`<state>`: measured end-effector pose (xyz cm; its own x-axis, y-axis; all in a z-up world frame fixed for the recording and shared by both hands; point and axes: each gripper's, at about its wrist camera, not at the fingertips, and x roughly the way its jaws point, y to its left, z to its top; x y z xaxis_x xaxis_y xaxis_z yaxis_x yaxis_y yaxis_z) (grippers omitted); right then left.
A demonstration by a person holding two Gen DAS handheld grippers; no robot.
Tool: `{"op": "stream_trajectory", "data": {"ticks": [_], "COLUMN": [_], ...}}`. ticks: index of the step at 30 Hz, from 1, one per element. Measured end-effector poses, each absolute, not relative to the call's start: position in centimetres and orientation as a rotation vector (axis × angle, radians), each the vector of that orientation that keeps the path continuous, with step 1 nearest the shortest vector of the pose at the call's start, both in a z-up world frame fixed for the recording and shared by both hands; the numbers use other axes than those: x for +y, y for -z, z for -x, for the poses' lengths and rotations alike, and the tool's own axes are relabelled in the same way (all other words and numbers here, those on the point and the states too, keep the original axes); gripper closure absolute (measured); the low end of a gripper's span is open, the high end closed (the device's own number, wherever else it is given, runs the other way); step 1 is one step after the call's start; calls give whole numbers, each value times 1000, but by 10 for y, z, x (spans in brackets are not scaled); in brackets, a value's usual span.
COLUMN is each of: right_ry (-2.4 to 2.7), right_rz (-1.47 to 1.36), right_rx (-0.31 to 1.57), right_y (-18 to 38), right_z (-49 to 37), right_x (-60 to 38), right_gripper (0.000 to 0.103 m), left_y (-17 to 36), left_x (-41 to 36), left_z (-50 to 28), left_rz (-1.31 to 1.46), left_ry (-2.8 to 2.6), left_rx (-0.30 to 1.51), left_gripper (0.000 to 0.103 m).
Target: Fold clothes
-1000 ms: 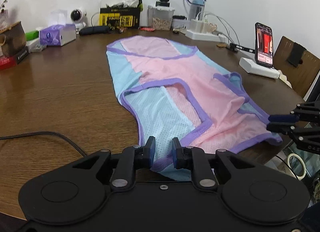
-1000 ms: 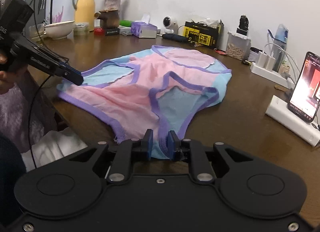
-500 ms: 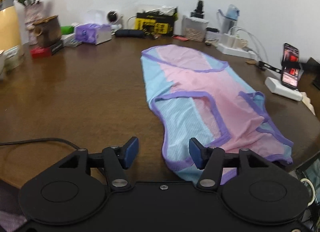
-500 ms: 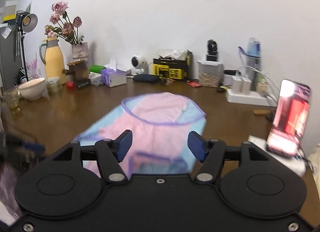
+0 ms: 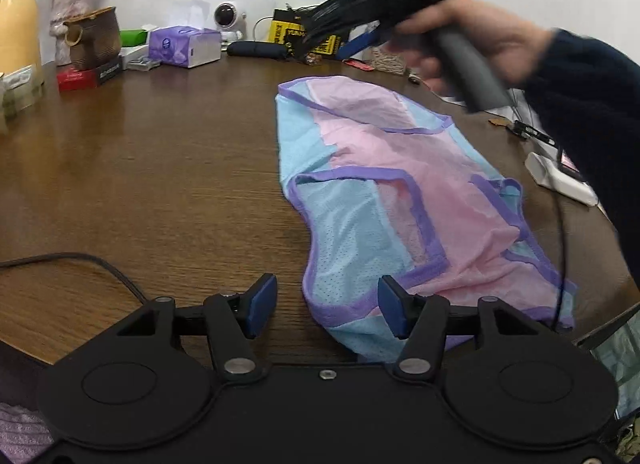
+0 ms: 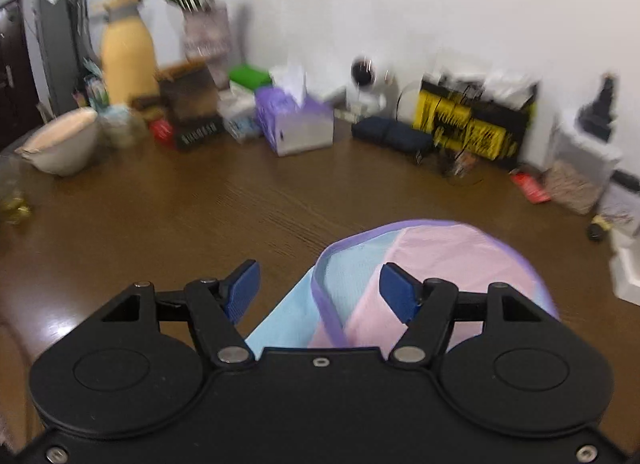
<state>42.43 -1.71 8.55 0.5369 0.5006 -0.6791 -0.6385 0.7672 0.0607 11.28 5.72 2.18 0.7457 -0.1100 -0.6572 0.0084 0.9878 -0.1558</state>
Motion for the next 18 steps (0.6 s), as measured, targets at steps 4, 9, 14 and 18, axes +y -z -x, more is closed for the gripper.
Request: {"op": "stream_trajectory", "data": {"ticks": [4,9,14,18], "right_ry": [-661,-647,-632,-643], "right_rz": [249,209,208,171], "right_rx": [780,864,817,780], "right_y": [-57,-33,-28,-38], "right_z": [-449,-467,-460,-461], "right_x": [7,20,18,9], "right_gripper": [45,66,99,99], "left_y": [-21,-19,-17,-23], "left_x": [58,50,49,49], "left_z": [-115,-114,-111,-111], "left_rz": [167,135,152,161], "left_ry": [86,136,143,138], "left_rx": [739,732,712,688], "left_gripper": [77,92,99,100]}}
